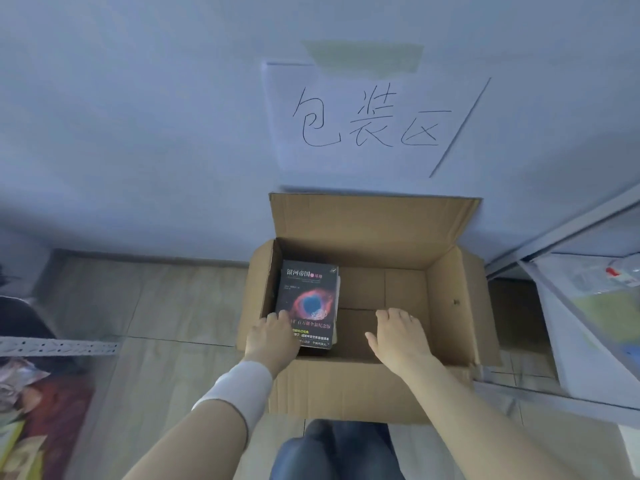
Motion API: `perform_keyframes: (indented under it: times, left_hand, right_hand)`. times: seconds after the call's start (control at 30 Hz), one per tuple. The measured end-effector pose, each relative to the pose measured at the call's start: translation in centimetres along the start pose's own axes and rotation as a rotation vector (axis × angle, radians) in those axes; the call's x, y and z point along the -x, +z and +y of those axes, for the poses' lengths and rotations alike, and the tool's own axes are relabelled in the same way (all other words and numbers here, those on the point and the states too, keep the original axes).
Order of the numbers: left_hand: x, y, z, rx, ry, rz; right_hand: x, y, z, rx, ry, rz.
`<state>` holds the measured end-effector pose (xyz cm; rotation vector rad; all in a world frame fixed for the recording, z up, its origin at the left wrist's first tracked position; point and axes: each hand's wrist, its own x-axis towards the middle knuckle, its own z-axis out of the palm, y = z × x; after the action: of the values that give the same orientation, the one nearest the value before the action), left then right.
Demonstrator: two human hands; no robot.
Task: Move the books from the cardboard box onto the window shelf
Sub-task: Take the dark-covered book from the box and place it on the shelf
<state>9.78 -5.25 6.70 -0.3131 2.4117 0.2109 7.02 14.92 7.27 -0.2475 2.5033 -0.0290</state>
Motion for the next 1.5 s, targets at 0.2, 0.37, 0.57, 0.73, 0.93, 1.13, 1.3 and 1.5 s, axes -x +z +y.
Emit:
perform_keyframes:
  times: [0.2, 0.37, 0.57, 0.73, 0.93, 1.13, 1.3, 1.5]
  left_hand:
    - [-9.7, 2.1, -0.5, 0.426, -0.181, -0.045]
    - [-17.6, 4.2, -1.0, 0.585, -0.31, -0.05]
    - [-21.3, 6.2, -1.6, 0.647, -0.384, -0.098]
    - [-22.4, 5.9, -1.5, 0.759, -0.446, -0.106]
    - [-23.0, 5.6, -2.1, 0.828, -0.465, -0.182]
    - [-22.6, 5.7, -1.8, 0.873, -0.468, -0.186]
    - [-22.2, 5.8, -1.8, 0.879, -0.479, -0.176]
    - [-22.3, 5.4, -1.6, 0.879, -0.408, -0.275]
  right_hand:
    - [-7.2, 7.3, -1.8, -0.409, 0.056, -0.218]
    - [-13.6, 12.7, -3.1, -0.889, 0.28, -0.337]
    - [-16.3, 16.5, -3.6, -1.105, 0.353, -0.345]
    - [-16.7, 17.0, -3.7, -1.241, 0.363, -0.339]
    - [-17.0, 17.3, -3.5, -1.413, 0.417, -0.376]
    - [-17.0, 17.8, -2.4, -1.526, 0.434, -0.428]
    - [-16.7, 17.6, -1.5, -1.549, 0.409, -0.453]
    - [-16.8, 17.2, 0.0, -1.592, 0.408, -0.543]
